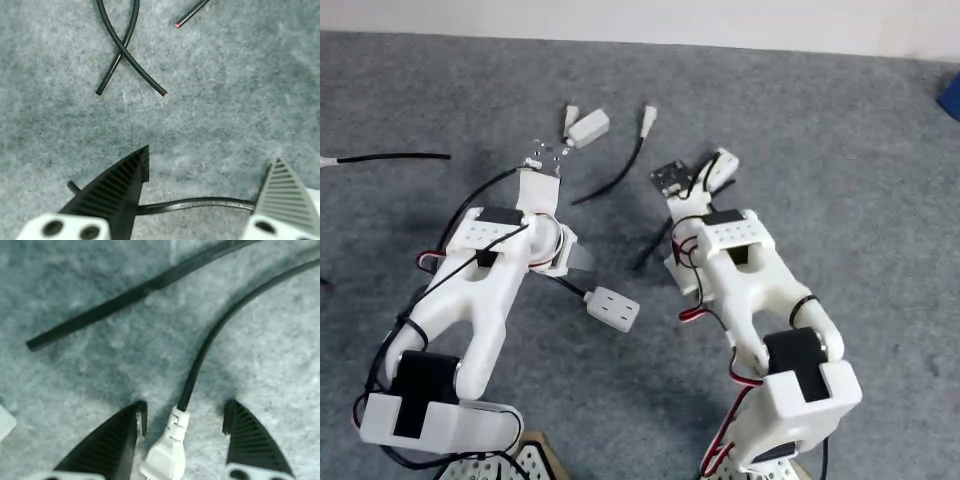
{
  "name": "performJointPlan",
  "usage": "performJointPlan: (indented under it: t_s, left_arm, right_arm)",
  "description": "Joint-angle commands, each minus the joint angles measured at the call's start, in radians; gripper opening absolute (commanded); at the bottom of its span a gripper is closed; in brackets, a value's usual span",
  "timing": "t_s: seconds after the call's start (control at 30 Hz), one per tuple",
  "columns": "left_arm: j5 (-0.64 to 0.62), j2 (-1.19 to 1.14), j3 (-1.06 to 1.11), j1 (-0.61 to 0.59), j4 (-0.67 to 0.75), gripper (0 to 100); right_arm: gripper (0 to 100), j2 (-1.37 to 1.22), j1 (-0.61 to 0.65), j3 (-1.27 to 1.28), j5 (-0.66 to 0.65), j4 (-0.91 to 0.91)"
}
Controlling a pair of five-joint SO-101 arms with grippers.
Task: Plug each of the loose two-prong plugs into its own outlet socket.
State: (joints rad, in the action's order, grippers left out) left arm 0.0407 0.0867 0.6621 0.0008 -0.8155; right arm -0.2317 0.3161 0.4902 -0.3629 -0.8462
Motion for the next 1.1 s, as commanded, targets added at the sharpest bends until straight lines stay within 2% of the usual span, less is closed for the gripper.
performJointPlan:
  t_s: [0.0, 0.1, 0.2, 0.33, 0.53, 0.67, 0.8, 1.07]
  left_arm:
    - [-0.003, 0.030, -0.005, 0.012, -0.011, 35]
    - [-0.002, 0.030, -0.005, 0.012, -0.011, 35]
    - [-0.002, 0.030, -0.005, 0.012, -0.011, 35]
    - [-0.002, 0.030, -0.005, 0.012, -0.011, 35]
    - [-0.002, 0.030, -0.007, 0.012, -0.011, 35]
    - [0.000, 0.030, -0.007, 0.010, -0.009, 35]
    - [0.000, 0.030, -0.007, 0.010, -0.009, 35]
    - [0.000, 0.030, -0.007, 0.010, -0.009, 35]
  right_arm:
    - [17.2, -0.030, 0.005, -0.053, -0.008, 0.008]
    - [0.2, -0.028, 0.004, -0.070, -0.005, 0.008]
    - [1.0, -0.028, 0.002, -0.097, 0.012, -0.022]
    - [0.5, -0.028, 0.004, -0.213, 0.112, -0.163]
    - [0.5, -0.033, 0.027, -0.578, 0.186, -0.518]
    - [0.5, -0.036, 0.027, -0.727, 0.298, -0.690]
    - [0.5, -0.070, -0.036, -0.656, 0.440, -0.565]
    - [0.5, -0.182, -0.010, -0.441, 0.446, -0.209]
